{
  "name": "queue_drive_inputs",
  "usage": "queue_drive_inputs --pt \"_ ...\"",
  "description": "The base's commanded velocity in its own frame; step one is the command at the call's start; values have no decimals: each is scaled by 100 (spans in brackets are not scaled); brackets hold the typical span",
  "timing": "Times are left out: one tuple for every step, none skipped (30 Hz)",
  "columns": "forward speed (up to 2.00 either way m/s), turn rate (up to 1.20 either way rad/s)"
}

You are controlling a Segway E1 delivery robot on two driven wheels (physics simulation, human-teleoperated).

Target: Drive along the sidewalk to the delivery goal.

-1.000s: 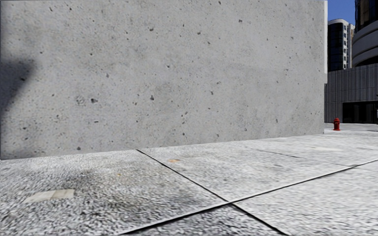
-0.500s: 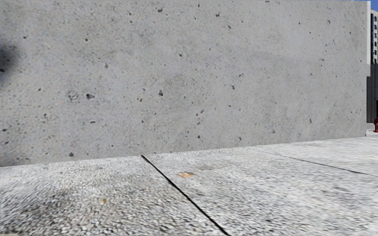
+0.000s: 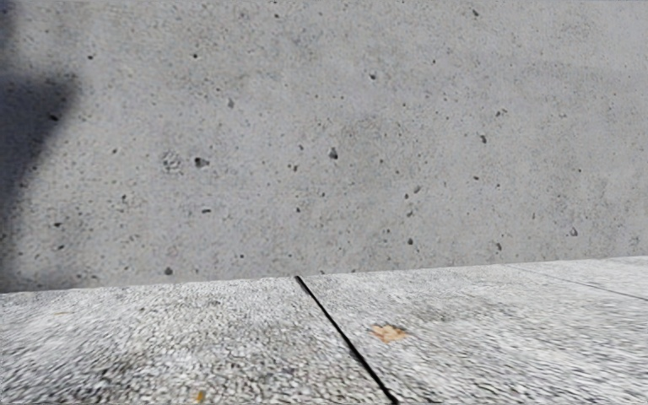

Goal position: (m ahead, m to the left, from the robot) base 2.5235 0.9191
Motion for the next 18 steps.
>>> queue_drive_inputs --pt "117 43" --pt "117 43" --pt "117 43" --pt "117 43" --pt "117 43" --pt "117 43" --pt "117 43" --pt "117 43" --pt "117 43" --pt "117 45" --pt "117 45" --pt "117 45" --pt "117 46" --pt "117 46" --pt "117 46" --pt "117 46" --pt "117 46" --pt "117 48"
